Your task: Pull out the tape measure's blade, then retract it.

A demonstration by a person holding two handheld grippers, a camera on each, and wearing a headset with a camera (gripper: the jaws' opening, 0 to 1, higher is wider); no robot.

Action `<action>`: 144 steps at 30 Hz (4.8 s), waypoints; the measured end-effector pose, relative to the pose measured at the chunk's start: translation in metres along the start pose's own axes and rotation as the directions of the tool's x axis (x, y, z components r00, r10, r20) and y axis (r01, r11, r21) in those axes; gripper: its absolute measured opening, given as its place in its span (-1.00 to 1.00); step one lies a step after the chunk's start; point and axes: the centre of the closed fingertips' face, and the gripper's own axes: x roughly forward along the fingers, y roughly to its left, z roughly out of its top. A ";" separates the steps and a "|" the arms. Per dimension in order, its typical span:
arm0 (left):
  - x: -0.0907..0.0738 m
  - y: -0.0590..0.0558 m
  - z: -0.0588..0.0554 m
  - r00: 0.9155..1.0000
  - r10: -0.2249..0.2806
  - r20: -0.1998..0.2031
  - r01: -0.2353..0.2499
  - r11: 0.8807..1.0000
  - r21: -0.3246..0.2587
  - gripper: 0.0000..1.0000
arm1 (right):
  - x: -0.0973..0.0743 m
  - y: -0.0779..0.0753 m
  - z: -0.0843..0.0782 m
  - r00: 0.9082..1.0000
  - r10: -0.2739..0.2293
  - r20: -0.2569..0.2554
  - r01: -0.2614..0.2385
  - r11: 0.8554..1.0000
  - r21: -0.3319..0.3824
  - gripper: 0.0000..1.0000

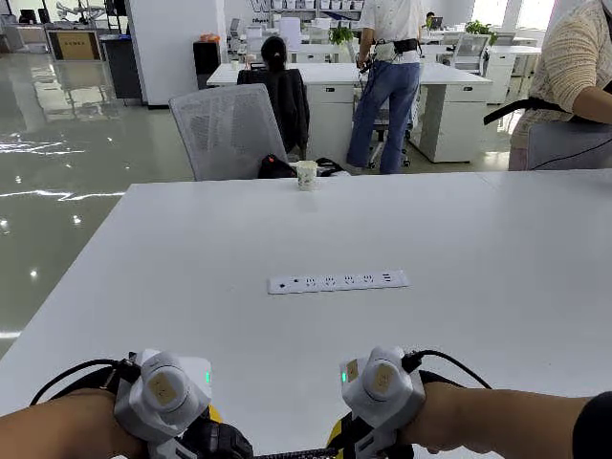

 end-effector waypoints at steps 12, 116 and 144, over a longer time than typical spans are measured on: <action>0.000 -0.001 -0.001 1.000 0.002 0.004 -0.002 1.000 -0.004 -0.36 | -0.005 -0.001 -0.006 1.000 -0.003 -0.004 0.003 1.000 0.011 -0.79; 0.000 -0.001 0.000 1.000 0.013 0.025 -0.013 1.000 -0.018 -0.36 | -0.042 -0.008 -0.058 0.998 -0.020 -0.053 0.022 0.998 0.050 -0.79; 0.000 -0.002 0.001 1.000 0.015 0.023 -0.015 1.000 -0.020 -0.36 | -0.051 -0.009 -0.069 0.997 -0.020 -0.070 0.023 0.999 0.043 -0.79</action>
